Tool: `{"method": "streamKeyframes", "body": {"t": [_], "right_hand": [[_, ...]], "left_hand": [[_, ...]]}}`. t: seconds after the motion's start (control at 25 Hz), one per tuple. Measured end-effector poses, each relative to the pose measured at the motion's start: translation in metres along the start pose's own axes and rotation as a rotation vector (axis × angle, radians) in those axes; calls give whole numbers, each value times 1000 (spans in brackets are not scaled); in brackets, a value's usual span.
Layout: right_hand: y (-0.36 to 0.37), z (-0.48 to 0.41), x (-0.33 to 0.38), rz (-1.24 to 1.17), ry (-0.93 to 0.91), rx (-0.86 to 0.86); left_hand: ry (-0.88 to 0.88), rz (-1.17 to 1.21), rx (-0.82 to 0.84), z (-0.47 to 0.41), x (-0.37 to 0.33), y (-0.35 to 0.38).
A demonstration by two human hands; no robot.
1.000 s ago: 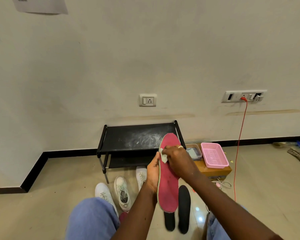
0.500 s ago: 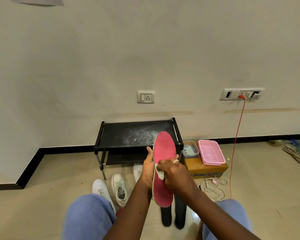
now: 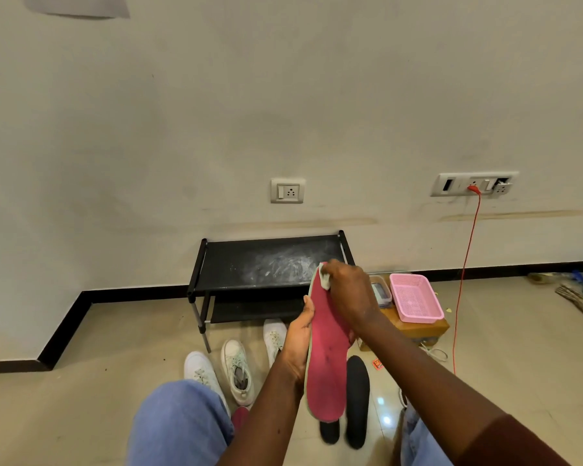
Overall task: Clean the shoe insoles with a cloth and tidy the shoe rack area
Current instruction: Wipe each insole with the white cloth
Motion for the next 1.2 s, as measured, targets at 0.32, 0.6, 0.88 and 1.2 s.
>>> {"method": "streamKeyframes", "body": {"t": [0.32,0.6,0.88,1.2], "right_hand": [[9,31,25,-108,-86,-35],[20,72,38,-114,-67,-71],[23,18,7,-39,19,-41],[31,22,26,-137,-64,-57]], "left_hand": [[27,146,59,1,-9,-4],[24,148,28,-4,-8,-9],[66,70,24,7,-8,-3],[119,246,125,8,-20,-9]]}}
Point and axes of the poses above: each hand's wrist, its own z-axis away from the middle knuckle, its own y-axis out of the palm, x = y × z, the point moved 2 cm from there along -z, towards the middle knuckle, and after that the axes turned 13 degrees about -y, right-handed, at the moved point
